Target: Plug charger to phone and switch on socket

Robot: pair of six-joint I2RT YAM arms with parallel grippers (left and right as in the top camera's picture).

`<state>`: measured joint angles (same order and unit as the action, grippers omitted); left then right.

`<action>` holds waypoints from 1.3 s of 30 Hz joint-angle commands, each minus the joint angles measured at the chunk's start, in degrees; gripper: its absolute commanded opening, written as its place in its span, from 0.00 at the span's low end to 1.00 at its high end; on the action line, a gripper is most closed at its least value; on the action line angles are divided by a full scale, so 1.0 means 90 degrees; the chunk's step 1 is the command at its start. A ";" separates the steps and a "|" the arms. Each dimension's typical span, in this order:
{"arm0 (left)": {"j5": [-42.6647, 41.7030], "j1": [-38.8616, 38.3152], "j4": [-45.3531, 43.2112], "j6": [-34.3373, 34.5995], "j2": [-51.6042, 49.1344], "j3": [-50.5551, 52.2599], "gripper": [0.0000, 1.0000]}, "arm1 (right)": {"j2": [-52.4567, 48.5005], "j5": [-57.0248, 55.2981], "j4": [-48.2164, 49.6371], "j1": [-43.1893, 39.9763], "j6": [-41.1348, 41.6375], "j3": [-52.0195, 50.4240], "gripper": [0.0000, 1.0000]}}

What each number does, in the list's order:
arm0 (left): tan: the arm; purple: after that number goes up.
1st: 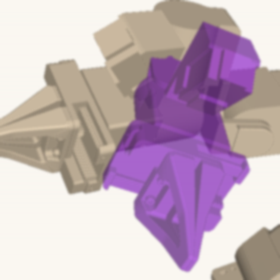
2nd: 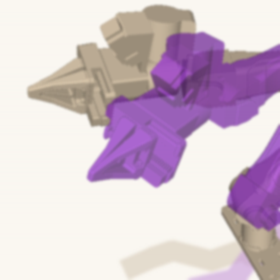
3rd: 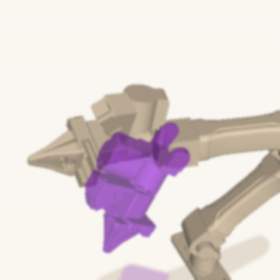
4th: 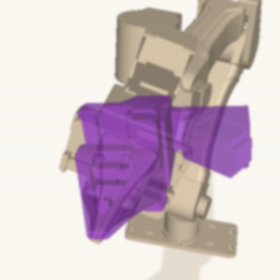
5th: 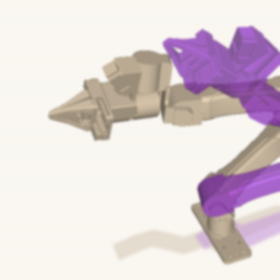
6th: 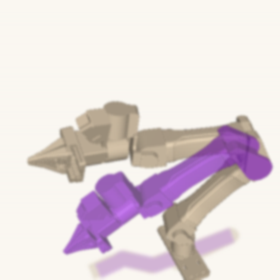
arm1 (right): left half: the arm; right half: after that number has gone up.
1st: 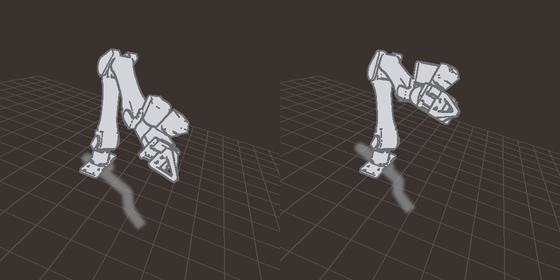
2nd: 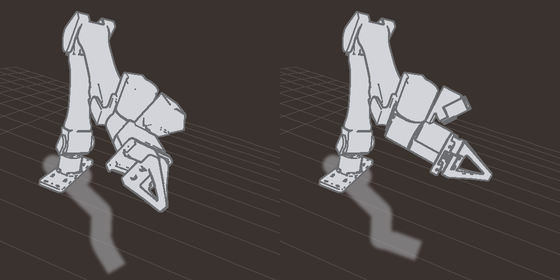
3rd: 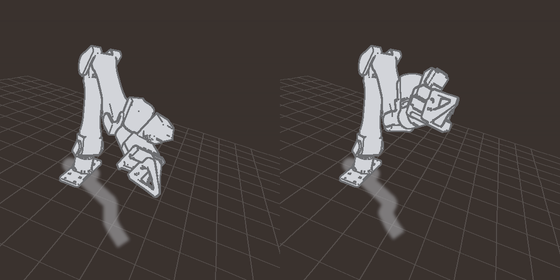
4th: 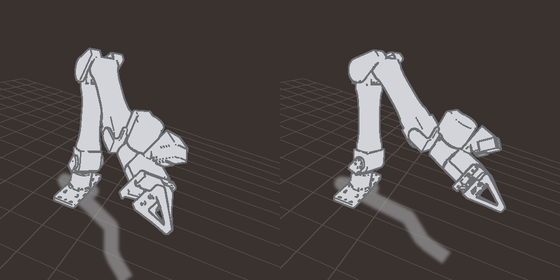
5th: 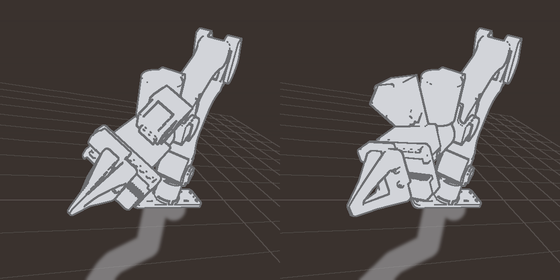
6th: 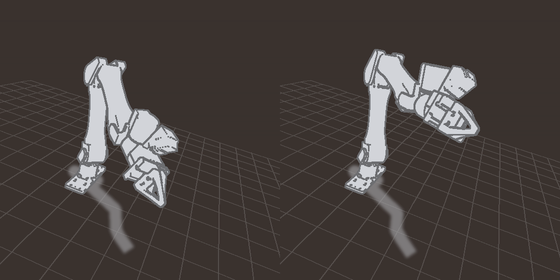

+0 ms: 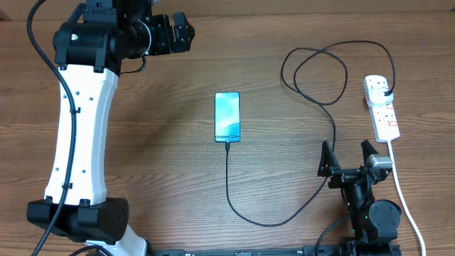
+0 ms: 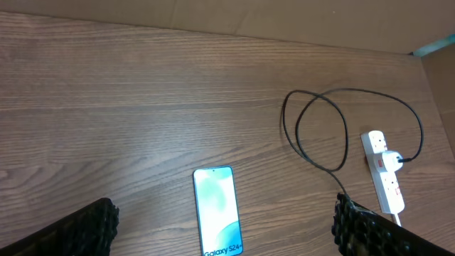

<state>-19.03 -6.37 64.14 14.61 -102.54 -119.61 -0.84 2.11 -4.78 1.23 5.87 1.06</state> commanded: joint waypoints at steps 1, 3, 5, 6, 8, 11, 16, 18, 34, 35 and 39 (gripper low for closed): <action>0.0019 -0.0002 -0.0007 -0.0056 -0.0061 -0.0012 0.99 | 0.0075 0.0034 0.0022 0.0046 0.0027 -0.0068 1.00; 0.0019 -0.0002 -0.0005 -0.0056 -0.0061 -0.0012 1.00 | 0.0075 0.0034 0.0022 0.0046 0.0027 -0.0068 1.00; 0.0019 -0.0002 -0.0007 -0.0056 -0.0061 -0.0012 1.00 | 0.0075 0.0034 0.0022 0.0046 0.0027 -0.0068 1.00; 0.0019 -0.0002 -0.0005 -0.0056 -0.0061 -0.0012 1.00 | 0.0075 0.0034 0.0022 0.0046 0.0027 -0.0068 1.00; 0.0019 -0.0002 -0.0007 -0.0053 -0.0061 -0.0012 0.99 | 0.0075 0.0034 0.0022 0.0046 0.0027 -0.0068 1.00; 0.0019 -0.0002 -0.0007 -0.0053 -0.0061 -0.0012 1.00 | 0.0075 0.0034 0.0022 0.0046 0.0027 -0.0068 1.00; 0.0019 -0.0002 -0.0007 -0.0053 -0.0061 -0.0012 0.99 | 0.0075 0.0034 0.0022 0.0046 0.0027 -0.0068 1.00; 0.0019 -0.0002 -0.0007 -0.0056 -0.0061 -0.0012 1.00 | 0.0075 0.0034 0.0022 0.0046 0.0027 -0.0068 1.00; 0.1817 -0.0114 0.0534 -0.0342 0.0143 0.0092 1.00 | 0.0075 0.0034 0.0022 0.0046 0.0027 -0.0068 1.00; 0.1948 -0.0185 0.0556 -0.0481 0.0299 0.0226 1.00 | 0.0075 0.0034 0.0022 0.0046 0.0027 -0.0068 1.00; 0.2334 -0.0398 0.0010 -0.0809 0.0969 0.1076 1.00 | 0.0075 0.0034 0.0022 0.0046 0.0027 -0.0068 1.00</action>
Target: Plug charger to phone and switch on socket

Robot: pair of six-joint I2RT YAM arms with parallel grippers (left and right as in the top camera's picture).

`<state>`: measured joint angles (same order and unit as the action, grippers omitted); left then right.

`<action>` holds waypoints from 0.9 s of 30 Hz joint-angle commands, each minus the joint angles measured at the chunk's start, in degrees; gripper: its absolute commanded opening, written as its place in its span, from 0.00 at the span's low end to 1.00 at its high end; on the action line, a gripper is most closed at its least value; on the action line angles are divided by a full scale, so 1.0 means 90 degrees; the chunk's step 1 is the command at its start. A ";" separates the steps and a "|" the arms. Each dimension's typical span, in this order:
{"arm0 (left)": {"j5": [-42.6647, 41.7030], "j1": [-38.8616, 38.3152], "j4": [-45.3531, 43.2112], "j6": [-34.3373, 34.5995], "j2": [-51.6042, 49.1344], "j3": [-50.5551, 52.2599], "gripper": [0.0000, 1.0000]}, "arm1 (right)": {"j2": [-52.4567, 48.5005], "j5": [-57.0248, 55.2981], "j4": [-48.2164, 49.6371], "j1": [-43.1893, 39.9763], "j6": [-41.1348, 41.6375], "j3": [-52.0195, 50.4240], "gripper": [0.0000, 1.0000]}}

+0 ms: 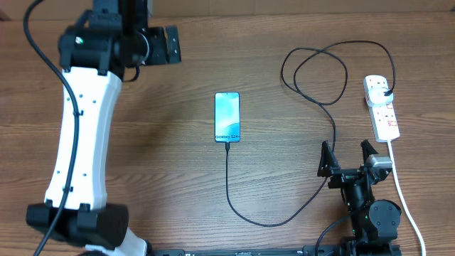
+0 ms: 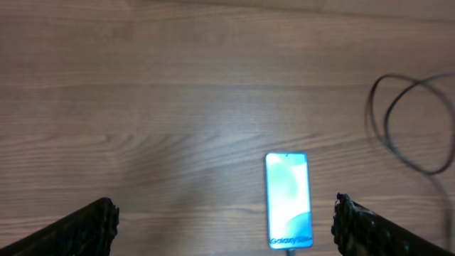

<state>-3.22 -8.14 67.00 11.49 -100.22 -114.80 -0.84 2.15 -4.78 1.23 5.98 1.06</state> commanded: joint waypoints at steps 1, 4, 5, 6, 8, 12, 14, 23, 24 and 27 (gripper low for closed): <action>0.0580 -0.0199 -0.0549 -0.0503 0.0891 0.0826 1.00 | 0.0075 0.0029 0.0022 0.0046 0.0015 -0.0068 1.00; 0.0563 -0.0163 -0.1350 -0.0515 0.1588 0.1931 1.00 | 0.0075 0.0029 0.0022 0.0046 0.0015 -0.0068 1.00; 0.0554 -0.0138 -0.1622 -0.0515 0.1882 0.2382 0.99 | 0.0075 0.0029 0.0022 0.0046 0.0015 -0.0068 1.00; 0.0539 -0.0124 -0.1809 -0.0515 0.2103 0.2713 1.00 | 0.0075 0.0029 0.0022 0.0046 0.0015 -0.0068 1.00; 0.0512 -0.0085 -0.2171 -0.0508 0.2613 0.3475 1.00 | 0.0075 0.0029 0.0022 0.0046 0.0015 -0.0068 1.00; 0.0517 -0.0085 -0.2987 -0.0466 0.3866 0.5246 1.00 | 0.0075 0.0029 0.0022 0.0046 0.0015 -0.0068 1.00; 0.0520 -0.0085 -0.3317 -0.0469 0.4359 0.5916 1.00 | 0.0075 0.0029 0.0022 0.0046 0.0015 -0.0068 1.00; 0.0352 0.0080 -0.5418 -0.0396 0.6365 0.8791 0.99 | 0.0075 0.0029 0.0022 0.0046 0.0015 -0.0068 1.00; 0.0240 0.0138 -0.5646 -0.0393 0.6550 0.9063 1.00 | 0.0075 0.0029 0.0022 0.0046 0.0015 -0.0068 1.00; 0.0019 0.0316 -0.6370 -0.0393 0.7164 0.9930 1.00 | 0.0075 0.0029 0.0022 0.0046 0.0015 -0.0068 1.00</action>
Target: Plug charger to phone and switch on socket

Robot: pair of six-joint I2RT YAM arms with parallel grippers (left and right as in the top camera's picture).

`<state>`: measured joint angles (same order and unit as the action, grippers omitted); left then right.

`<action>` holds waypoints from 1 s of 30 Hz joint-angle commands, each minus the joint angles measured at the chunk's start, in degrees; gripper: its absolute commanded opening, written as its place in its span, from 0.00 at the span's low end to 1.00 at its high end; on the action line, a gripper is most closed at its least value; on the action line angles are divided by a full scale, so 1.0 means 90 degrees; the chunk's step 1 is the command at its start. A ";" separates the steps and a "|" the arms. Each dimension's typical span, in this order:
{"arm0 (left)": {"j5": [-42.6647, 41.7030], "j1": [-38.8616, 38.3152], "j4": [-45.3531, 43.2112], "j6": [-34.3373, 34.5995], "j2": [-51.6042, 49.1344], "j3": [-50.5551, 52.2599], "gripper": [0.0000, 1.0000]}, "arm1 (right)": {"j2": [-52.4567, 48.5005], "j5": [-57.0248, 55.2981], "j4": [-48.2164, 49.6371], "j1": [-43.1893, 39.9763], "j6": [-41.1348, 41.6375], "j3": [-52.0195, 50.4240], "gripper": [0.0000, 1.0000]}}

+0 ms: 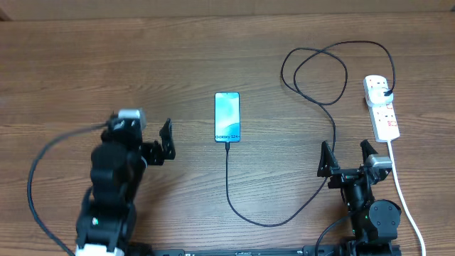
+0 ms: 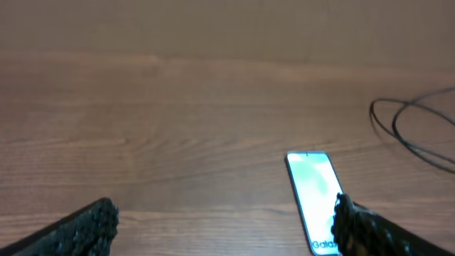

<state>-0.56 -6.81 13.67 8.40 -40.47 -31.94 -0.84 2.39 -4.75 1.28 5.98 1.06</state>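
The phone [image 1: 227,116] lies face up mid-table, screen lit, with the black cable [image 1: 228,178] plugged into its near end. That cable curves right, loops at the back [image 1: 313,64] and ends at a plug in the white power strip [image 1: 384,114] at the far right. My left gripper [image 1: 168,142] is open and empty, low over the table left of the phone. The left wrist view shows the phone [image 2: 313,195] just inside the right finger [image 2: 370,231]. My right gripper [image 1: 346,151] is open near the front right, beside the strip's white lead.
The strip's white lead [image 1: 404,199] runs to the front edge beside the right arm. The left arm's own black cable [image 1: 50,163] arcs over the table's left front. The cable loop [image 2: 416,131] shows at the right of the left wrist view.
My left arm was stretched up to the table's far left; it is now folded down at the front left, with its open gripper beside the phone. Phone, cable, strip and right arm are unchanged.
At first my left arm reached far back, its gripper open above the table's rear left. It then stood slightly nearer, still high. Now it is drawn down to the front left. The phone stayed lit with the cable plugged in, and the right arm did not move.
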 commanded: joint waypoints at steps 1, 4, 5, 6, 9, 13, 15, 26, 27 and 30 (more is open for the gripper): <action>-0.0274 0.0192 -0.0648 -0.0051 0.0714 0.0962 1.00 | 0.0075 0.0002 0.0019 0.0041 0.0015 -0.0068 1.00; -0.0204 0.0240 -0.1297 -0.0070 0.1309 0.1690 0.99 | 0.0075 0.0002 0.0019 0.0041 0.0015 -0.0068 1.00; -0.0141 0.0257 -0.1528 -0.0078 0.1508 0.1923 1.00 | 0.0075 0.0002 0.0019 0.0041 0.0015 -0.0068 1.00; -0.0068 0.0270 -0.1756 -0.0078 0.1724 0.2166 0.99 | 0.0075 0.0002 0.0019 0.0041 0.0015 -0.0068 1.00; 0.0117 0.0270 -0.2154 -0.0078 0.2198 0.2633 0.99 | 0.0075 0.0002 0.0019 0.0041 0.0015 -0.0068 1.00; 0.0231 0.0357 -0.2358 -0.0085 0.2812 0.3140 1.00 | 0.0075 0.0002 0.0019 0.0041 0.0015 -0.0068 1.00; 0.0233 0.0435 -0.2356 -0.0112 0.3225 0.3470 0.99 | 0.0075 0.0002 0.0019 0.0041 0.0015 -0.0068 1.00; 0.0272 0.0464 -0.1042 -0.0403 0.4155 0.3519 0.99 | 0.0075 0.0002 0.0019 0.0041 0.0015 -0.0068 1.00; 0.0270 0.0464 -0.1030 -0.0403 0.4252 0.3519 1.00 | 0.0075 0.0002 0.0019 0.0041 0.0015 -0.0068 1.00; 0.0250 0.0464 -0.1093 -0.0393 0.4481 0.3519 0.99 | 0.0075 0.0002 0.0019 0.0041 0.0015 -0.0068 1.00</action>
